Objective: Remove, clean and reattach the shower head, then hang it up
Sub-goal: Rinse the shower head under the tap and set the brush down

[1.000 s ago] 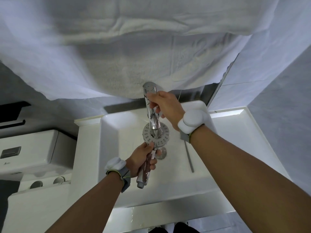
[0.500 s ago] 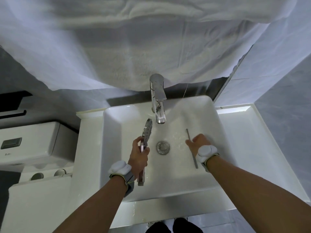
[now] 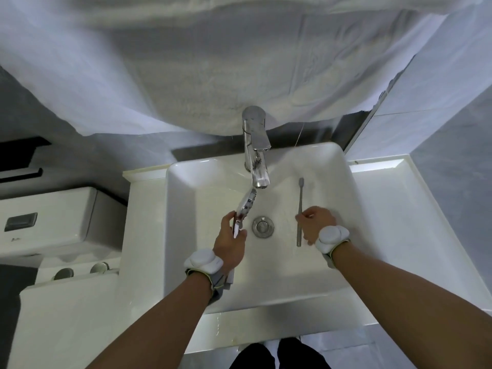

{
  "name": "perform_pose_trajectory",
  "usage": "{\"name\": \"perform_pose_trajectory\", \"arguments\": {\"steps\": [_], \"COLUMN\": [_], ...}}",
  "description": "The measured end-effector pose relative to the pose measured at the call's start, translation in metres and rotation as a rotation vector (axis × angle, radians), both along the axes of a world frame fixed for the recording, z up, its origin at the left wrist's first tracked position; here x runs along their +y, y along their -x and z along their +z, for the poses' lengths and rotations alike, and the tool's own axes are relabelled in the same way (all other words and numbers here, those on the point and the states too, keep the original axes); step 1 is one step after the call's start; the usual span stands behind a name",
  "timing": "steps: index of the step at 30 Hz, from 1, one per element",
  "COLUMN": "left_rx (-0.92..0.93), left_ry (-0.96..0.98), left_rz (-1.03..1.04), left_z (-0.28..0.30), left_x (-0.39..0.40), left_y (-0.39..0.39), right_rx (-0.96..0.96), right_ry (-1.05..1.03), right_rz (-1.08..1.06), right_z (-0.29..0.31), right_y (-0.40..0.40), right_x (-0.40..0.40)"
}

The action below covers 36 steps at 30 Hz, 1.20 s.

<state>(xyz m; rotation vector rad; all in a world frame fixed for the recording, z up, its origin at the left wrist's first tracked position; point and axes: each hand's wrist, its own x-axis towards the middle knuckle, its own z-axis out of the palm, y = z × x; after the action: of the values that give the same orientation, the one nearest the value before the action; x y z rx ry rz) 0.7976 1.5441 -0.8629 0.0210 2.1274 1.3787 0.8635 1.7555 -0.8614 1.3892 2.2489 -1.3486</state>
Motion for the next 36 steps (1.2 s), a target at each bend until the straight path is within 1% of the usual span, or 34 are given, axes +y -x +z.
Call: {"name": "perform_pose_trajectory", "arguments": {"steps": [2, 4, 5, 6, 8, 9, 10, 11, 12, 14, 15, 17, 18, 19, 21, 24, 28, 31, 36], "left_rx": [-0.008, -0.017, -0.025, -0.036, -0.064, -0.069, -0.069, -0.061, -0.053, -0.025, -0.02, -0.024, -0.035, -0.048, -0.1, -0.166, -0.144, -0.133, -0.178], "left_ry": [-0.013, 0.01, 0.011, 0.015, 0.03, 0.057, 0.081, 0.088, 0.093, 0.106, 0.098, 0.069, 0.057, 0.046, 0.024, -0.056, -0.138, -0.165, -0.227], "left_rz": [-0.01, -0.024, -0.038, -0.049, -0.078, -0.101, -0.124, -0.15, -0.165, -0.212, -0.217, -0.228, -0.229, -0.228, -0.232, -0.177, -0.155, -0.153, -0.047], "left_z": [0.005, 0.006, 0.007, 0.009, 0.012, 0.014, 0.015, 0.015, 0.016, 0.024, 0.025, 0.03, 0.033, 0.035, 0.038, 0.047, 0.061, 0.065, 0.048], "left_x": [0.005, 0.011, 0.014, 0.017, 0.025, 0.027, 0.031, 0.035, 0.037, 0.045, 0.047, 0.055, 0.06, 0.065, 0.078, 0.098, 0.131, 0.15, 0.176], "left_y": [0.002, 0.002, 0.001, -0.001, -0.002, -0.005, -0.007, -0.009, -0.009, -0.015, -0.015, -0.021, -0.024, -0.026, -0.033, -0.043, -0.06, -0.069, -0.084], "right_rx": [0.153, 0.3, 0.323, 0.275, 0.004, -0.107, -0.145, -0.117, -0.046, 0.088, 0.074, -0.044, -0.058, -0.035, 0.067, 0.188, 0.242, 0.206, 0.009], "right_ry": [0.06, 0.052, 0.057, 0.105, 0.292, 0.328, 0.304, 0.248, 0.208, 0.199, 0.237, 0.348, 0.359, 0.329, 0.198, 0.044, -0.167, -0.148, -0.051], "right_rz": [-0.086, -0.151, -0.179, -0.195, -0.148, -0.083, -0.048, -0.048, -0.079, -0.185, -0.199, -0.199, -0.208, -0.225, -0.25, -0.286, -0.349, -0.423, -0.341], "right_z": [0.022, 0.044, 0.048, 0.048, 0.033, 0.025, 0.022, 0.025, 0.029, 0.043, 0.046, 0.051, 0.05, 0.051, 0.059, 0.077, 0.093, 0.084, 0.033], "right_y": [0.011, 0.022, 0.021, 0.017, 0.0, -0.012, -0.019, -0.02, -0.016, -0.017, -0.018, -0.036, -0.047, -0.053, -0.064, -0.075, -0.098, -0.115, -0.133], "right_x": [0.004, 0.003, 0.003, 0.004, 0.0, -0.003, -0.003, -0.002, -0.003, 0.0, -0.001, -0.003, -0.004, -0.003, 0.004, 0.019, 0.061, 0.1, 0.154]}}
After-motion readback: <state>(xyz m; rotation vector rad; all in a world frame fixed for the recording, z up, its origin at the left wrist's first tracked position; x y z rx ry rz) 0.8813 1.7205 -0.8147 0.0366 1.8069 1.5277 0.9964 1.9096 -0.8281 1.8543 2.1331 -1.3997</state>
